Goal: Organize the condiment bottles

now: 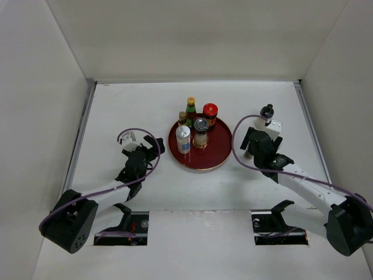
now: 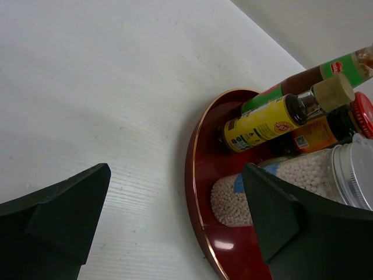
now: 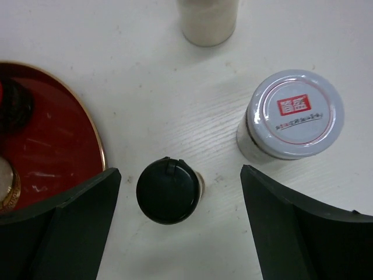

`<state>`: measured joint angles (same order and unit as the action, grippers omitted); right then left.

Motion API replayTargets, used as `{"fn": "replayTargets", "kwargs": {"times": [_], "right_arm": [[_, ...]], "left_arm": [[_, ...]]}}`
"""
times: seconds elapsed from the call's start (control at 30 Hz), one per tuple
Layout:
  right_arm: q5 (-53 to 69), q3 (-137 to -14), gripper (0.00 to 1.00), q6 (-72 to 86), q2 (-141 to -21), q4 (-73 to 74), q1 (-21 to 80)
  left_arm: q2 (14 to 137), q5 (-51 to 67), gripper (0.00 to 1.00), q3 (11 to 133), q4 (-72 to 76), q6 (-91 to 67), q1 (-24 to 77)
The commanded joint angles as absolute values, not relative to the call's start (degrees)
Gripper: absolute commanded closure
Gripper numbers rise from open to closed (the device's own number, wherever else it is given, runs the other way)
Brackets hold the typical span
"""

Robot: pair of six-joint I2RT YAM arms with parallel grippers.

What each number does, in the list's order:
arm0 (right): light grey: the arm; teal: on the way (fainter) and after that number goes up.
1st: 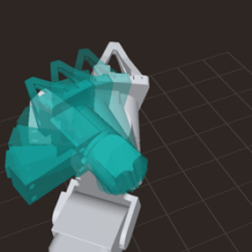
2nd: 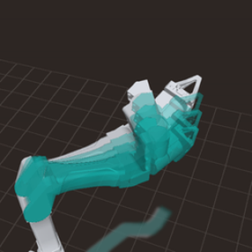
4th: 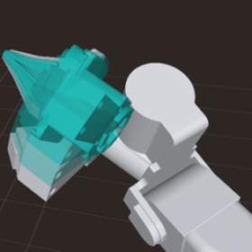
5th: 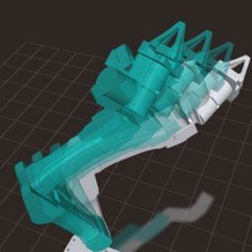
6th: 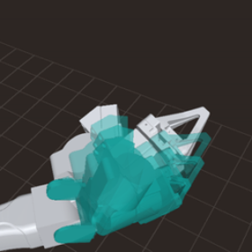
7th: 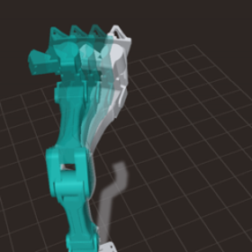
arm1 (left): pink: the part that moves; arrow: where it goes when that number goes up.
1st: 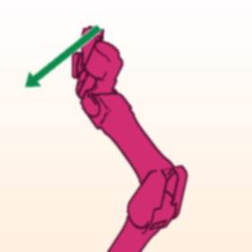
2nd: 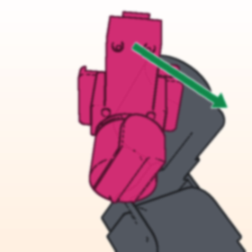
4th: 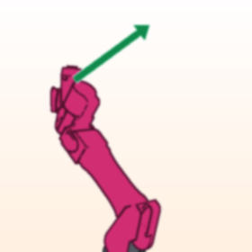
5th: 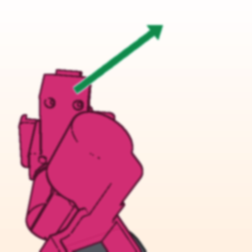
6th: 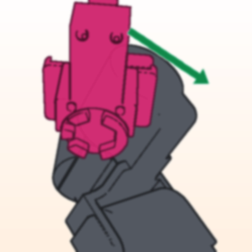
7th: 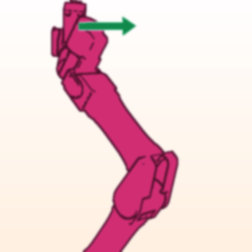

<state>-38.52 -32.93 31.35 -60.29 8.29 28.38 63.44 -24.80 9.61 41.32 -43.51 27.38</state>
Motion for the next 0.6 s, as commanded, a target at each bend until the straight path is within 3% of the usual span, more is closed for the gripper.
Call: {"fn": "replayTargets", "kwargs": {"times": [0.0, 0.27, 0.4, 0.57], "right_arm": [[-35.8, -33.7, 0.12, 32.1, -63.3, 6.1, 27.8], [-35.8, -36.5, 0.57, 30.8, -69.0, 1.8, 27.5], [-41.0, -38.1, 0.60, 27.3, -65.3, 1.8, 32.3], [-37.9, -42.8, 0.60, 27.2, -66.2, 0.3, 42.2]], "left_arm": [[63.5, -24.3, 0.00, 11.8, 43.4, -43.9, 27.0], [63.7, -24.3, 0.00, 11.8, 43.4, -43.9, 27.1], [64.2, -24.3, 0.00, 11.7, 43.7, -43.9, 27.1], [64.3, -24.6, 0.00, 11.8, 44.0, -44.0, 27.3]]}}
